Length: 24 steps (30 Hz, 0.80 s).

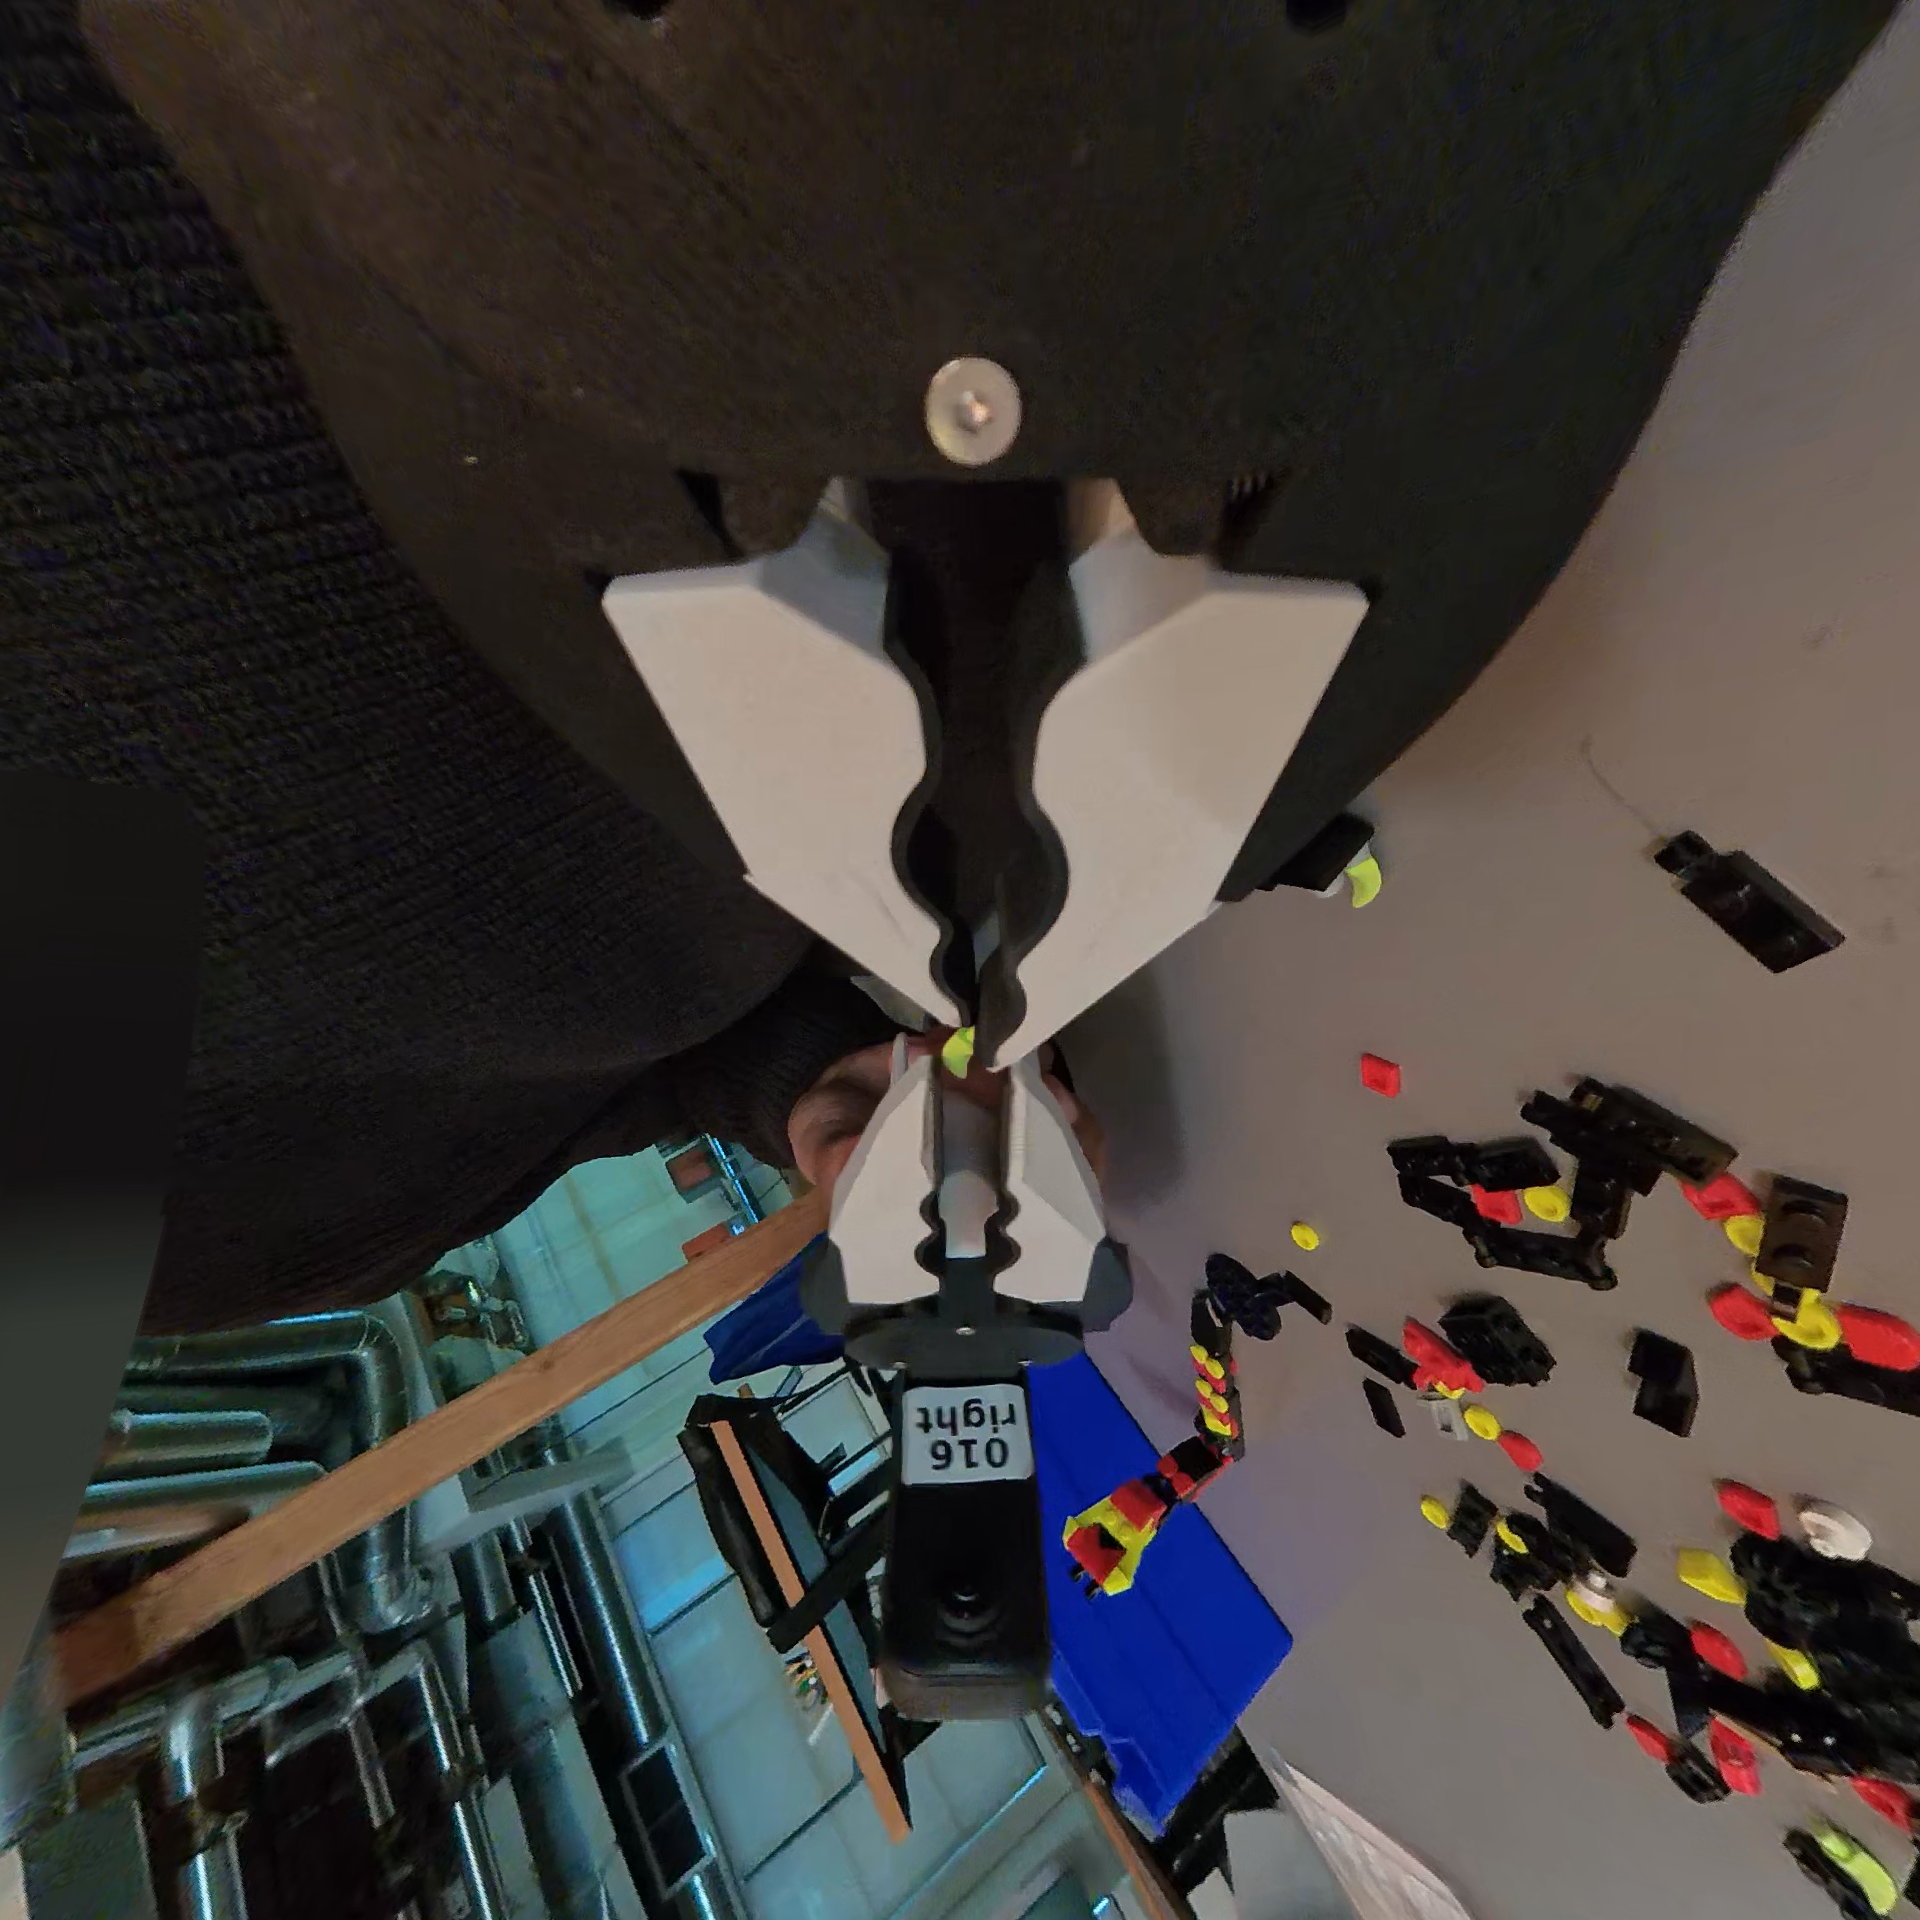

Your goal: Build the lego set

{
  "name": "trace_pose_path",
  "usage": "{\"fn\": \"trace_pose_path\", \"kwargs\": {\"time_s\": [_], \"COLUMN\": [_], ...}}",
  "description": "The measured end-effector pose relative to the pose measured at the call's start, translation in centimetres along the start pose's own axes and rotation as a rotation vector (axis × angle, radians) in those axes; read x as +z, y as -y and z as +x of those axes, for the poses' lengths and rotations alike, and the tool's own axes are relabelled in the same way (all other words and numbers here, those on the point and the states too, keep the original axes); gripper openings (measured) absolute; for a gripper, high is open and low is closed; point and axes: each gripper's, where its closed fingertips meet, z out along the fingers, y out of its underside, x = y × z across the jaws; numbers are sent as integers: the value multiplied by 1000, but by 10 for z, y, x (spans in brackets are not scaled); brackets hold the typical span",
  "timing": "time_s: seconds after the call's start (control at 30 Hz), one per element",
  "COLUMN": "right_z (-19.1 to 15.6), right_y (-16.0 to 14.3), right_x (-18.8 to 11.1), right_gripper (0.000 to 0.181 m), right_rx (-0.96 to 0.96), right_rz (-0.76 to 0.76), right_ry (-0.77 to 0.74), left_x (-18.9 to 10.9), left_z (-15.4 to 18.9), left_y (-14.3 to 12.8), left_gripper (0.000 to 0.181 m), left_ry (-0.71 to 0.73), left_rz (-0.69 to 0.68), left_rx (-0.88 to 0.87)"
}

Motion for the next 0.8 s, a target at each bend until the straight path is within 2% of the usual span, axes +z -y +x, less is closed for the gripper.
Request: {"fn": "trace_pose_path", "kwargs": {"time_s": [0.17, 0.33, 0.43, 0.57, 0.8], "right_z": [-12, -6, -5, -3, 0], "right_y": [18, 23, 18, 4, -3], "right_x": [-9, -21, -16, -6, -4], "right_gripper": [10, 8, 8, 9, 4], "right_rx": [-215, -666, -839, -927, -1126], "right_rz": [71, -12, -60, -131, -210], "right_ry": [-15, -240, -313, -323, -412], "left_x": [-7, -21, -19, -9, 2], "left_z": [0, -1, -8, -2, -2], "left_y": [11, 27, 22, 12, 1], "left_gripper": [0, 0, 0, 0, 0], "left_ry": [-41, -133, -116, -139, -143], "left_rz": [72, 195, 168, 104, 45], "left_rx": [-74, -230, -283, -310, -348]}}
